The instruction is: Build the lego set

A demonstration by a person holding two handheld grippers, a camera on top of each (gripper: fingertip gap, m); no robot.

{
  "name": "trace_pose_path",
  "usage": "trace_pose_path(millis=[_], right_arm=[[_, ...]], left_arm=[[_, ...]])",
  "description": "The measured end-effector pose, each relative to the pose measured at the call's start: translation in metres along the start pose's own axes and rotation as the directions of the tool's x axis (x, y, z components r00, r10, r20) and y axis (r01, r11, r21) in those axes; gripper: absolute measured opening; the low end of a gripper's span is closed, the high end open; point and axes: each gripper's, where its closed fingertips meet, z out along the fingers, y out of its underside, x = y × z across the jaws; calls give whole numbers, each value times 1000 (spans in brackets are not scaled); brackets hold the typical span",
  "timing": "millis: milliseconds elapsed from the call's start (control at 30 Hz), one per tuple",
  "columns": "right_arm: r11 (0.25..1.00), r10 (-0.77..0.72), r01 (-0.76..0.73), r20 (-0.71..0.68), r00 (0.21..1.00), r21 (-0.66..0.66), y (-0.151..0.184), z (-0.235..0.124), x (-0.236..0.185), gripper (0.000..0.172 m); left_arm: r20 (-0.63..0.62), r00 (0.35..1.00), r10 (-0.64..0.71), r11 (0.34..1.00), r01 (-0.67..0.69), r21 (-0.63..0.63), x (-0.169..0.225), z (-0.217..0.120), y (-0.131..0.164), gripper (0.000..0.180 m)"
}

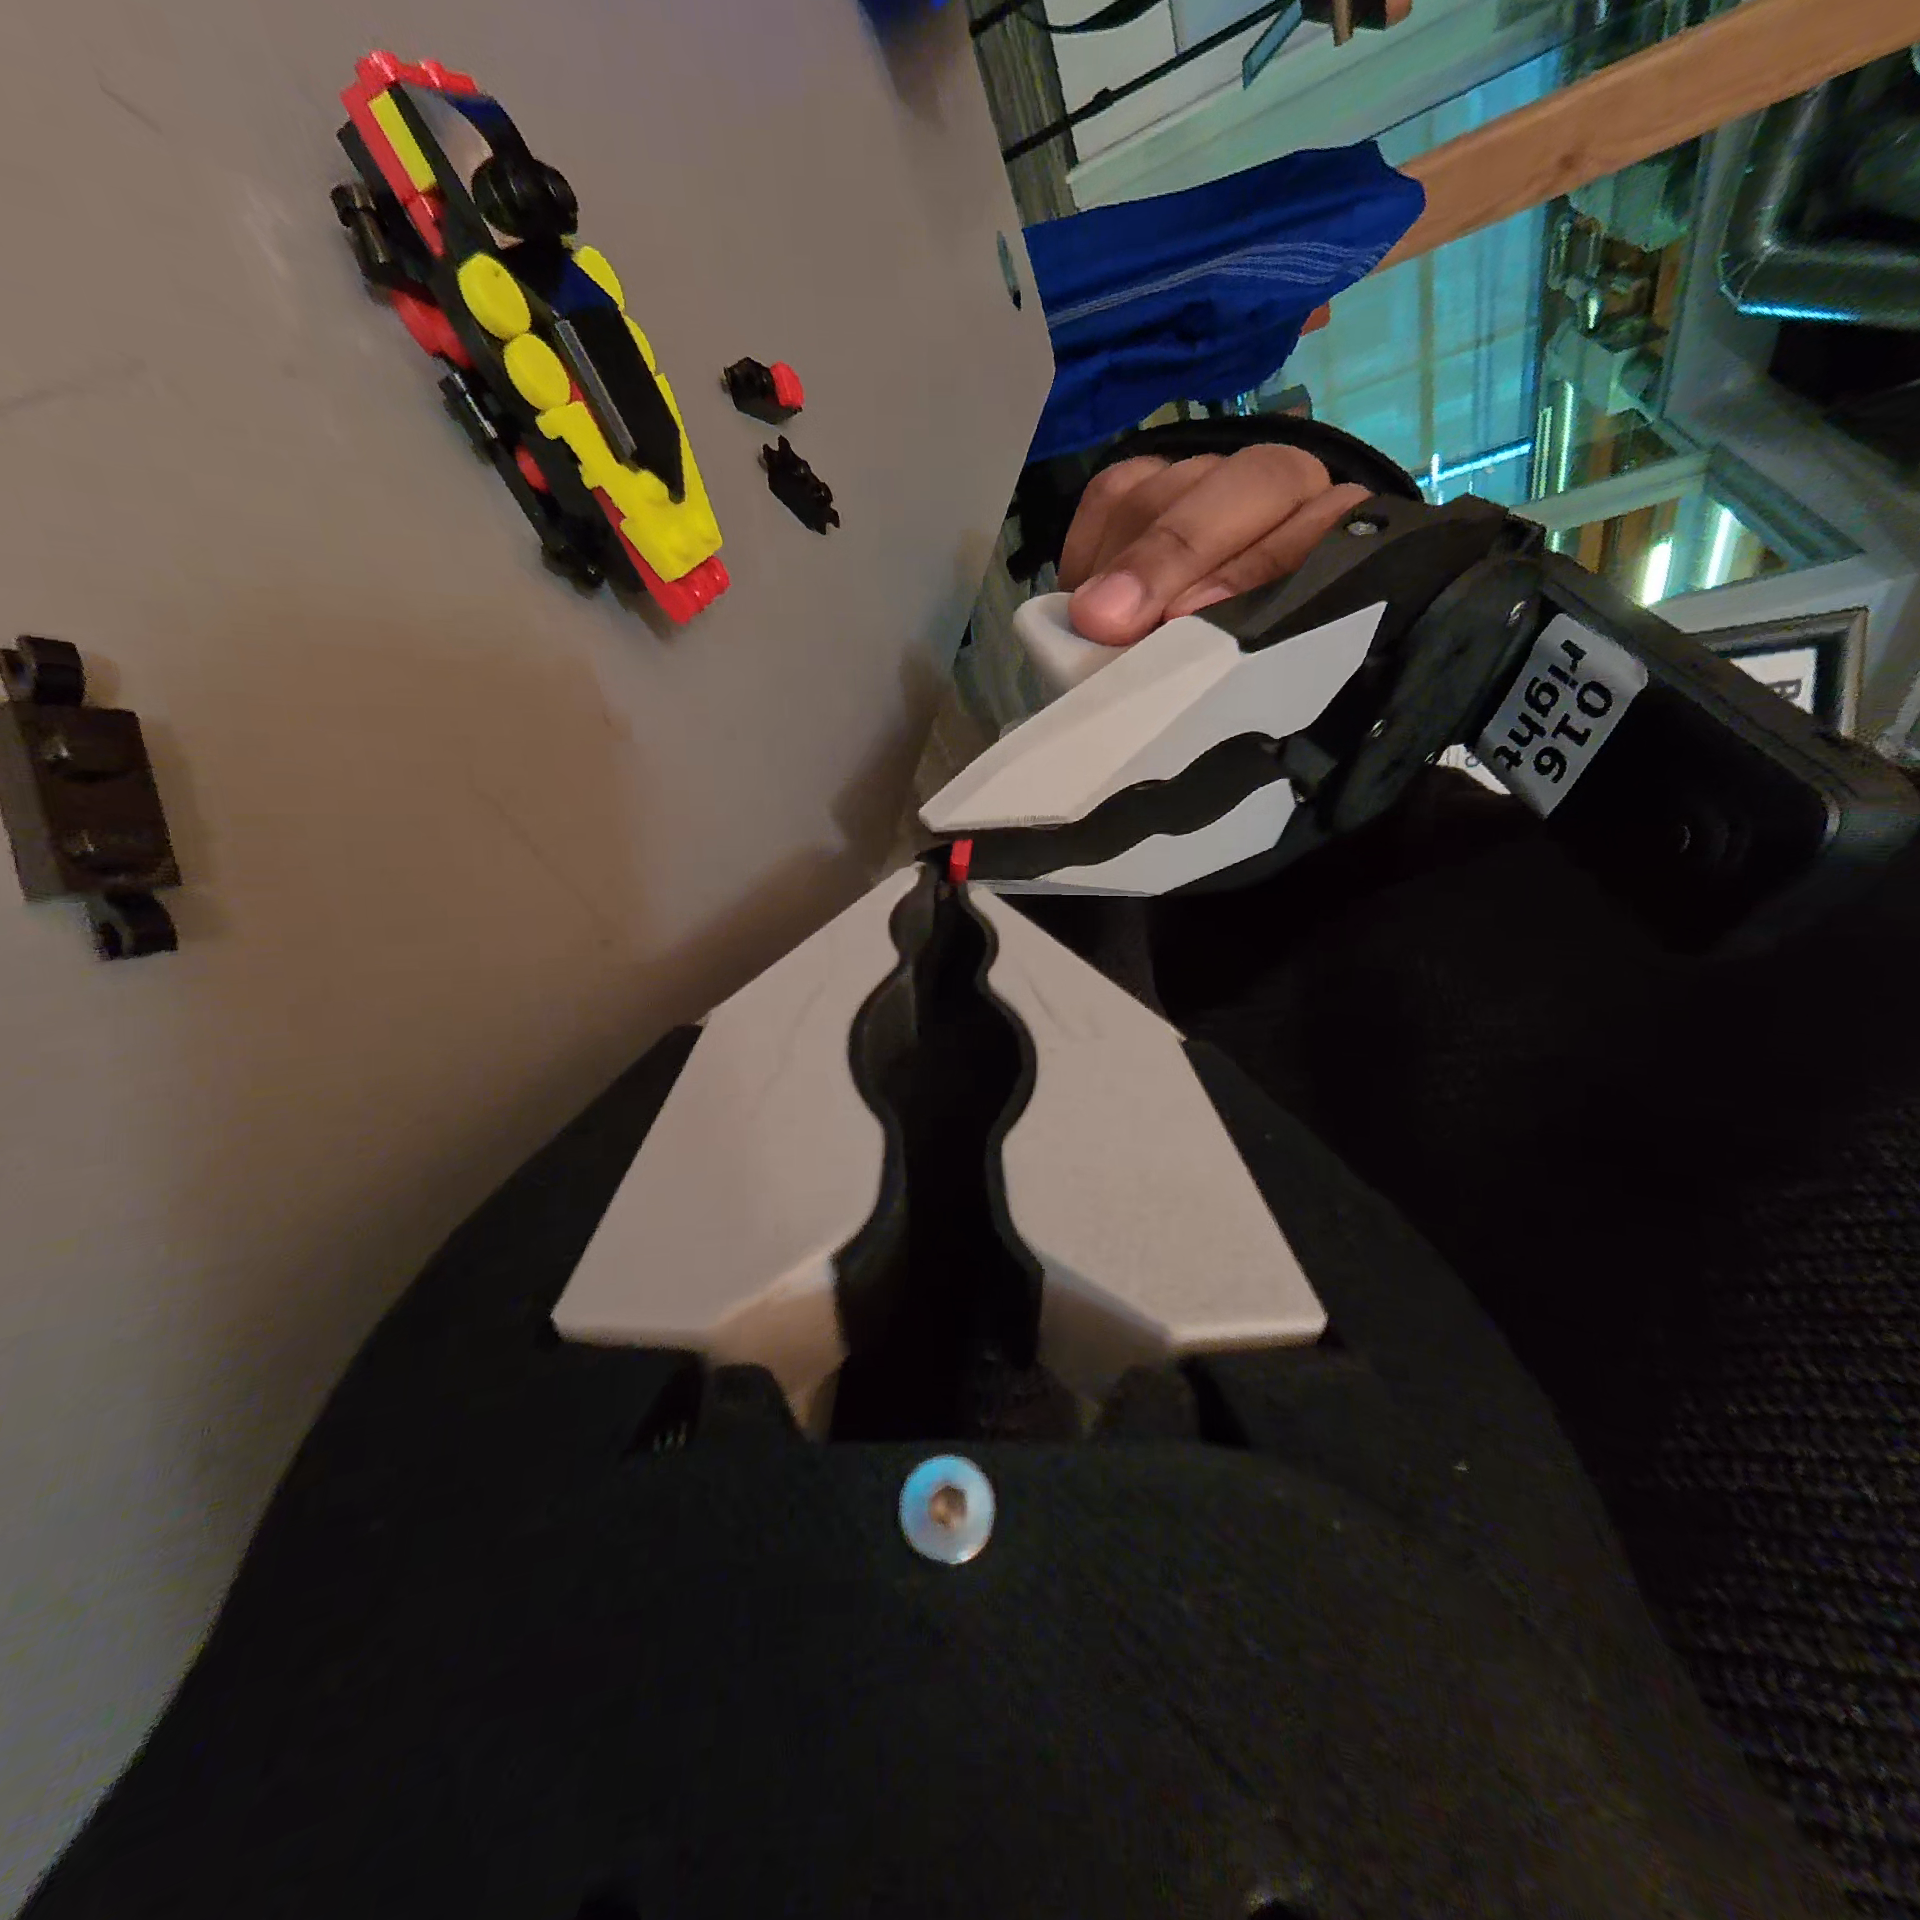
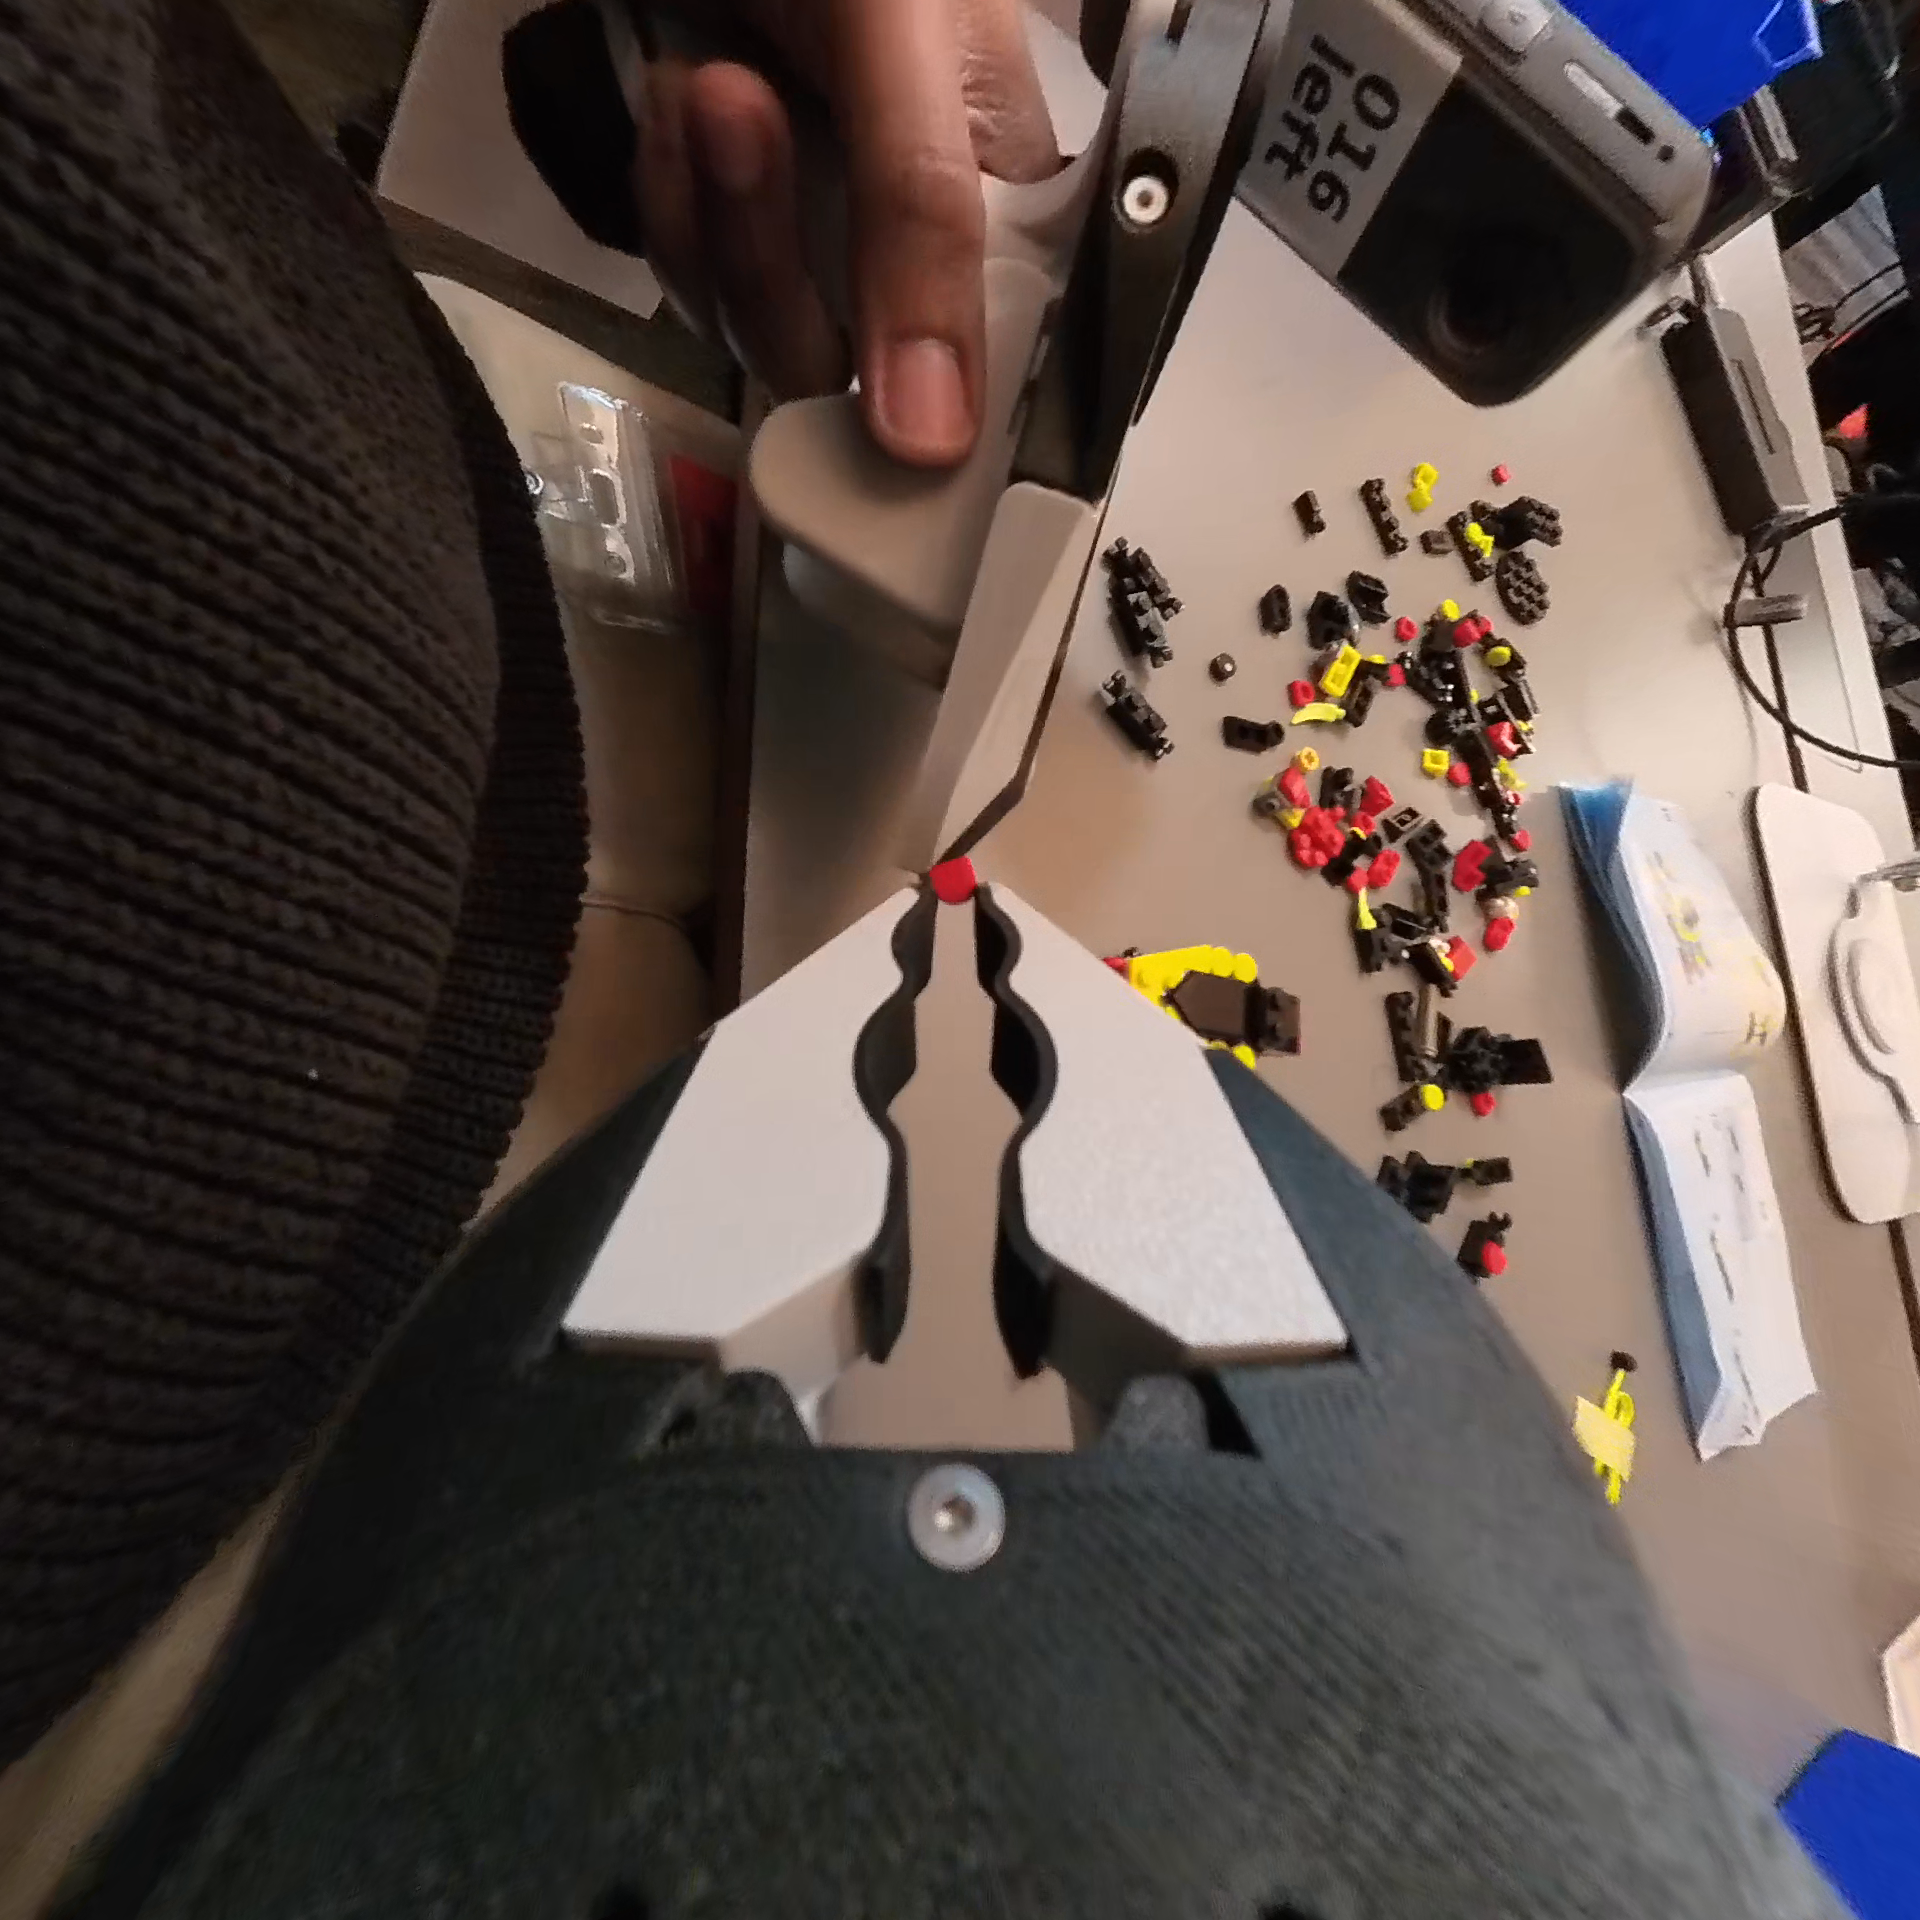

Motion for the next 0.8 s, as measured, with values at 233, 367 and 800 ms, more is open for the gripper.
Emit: trace_pose_path(millis=[233, 367, 800], right_arm=[[1000, 14, -14, -2, 1000, 7, 0, -1, 1, 6], [1000, 24, -23, -9, 1000, 16, -1, -2, 3, 6], [993, 104, -104, 14, 995, 46, -4, -5, 6, 6]], left_arm=[[-28, 999, -22, 1000, 22, 14, 2, 0, -2, 0], [-25, 999, -24, 999, 25, 27, 2, -1, -4, 2], [-64, 997, -36, 998, 39, 51, 6, -2, -8, 2]])
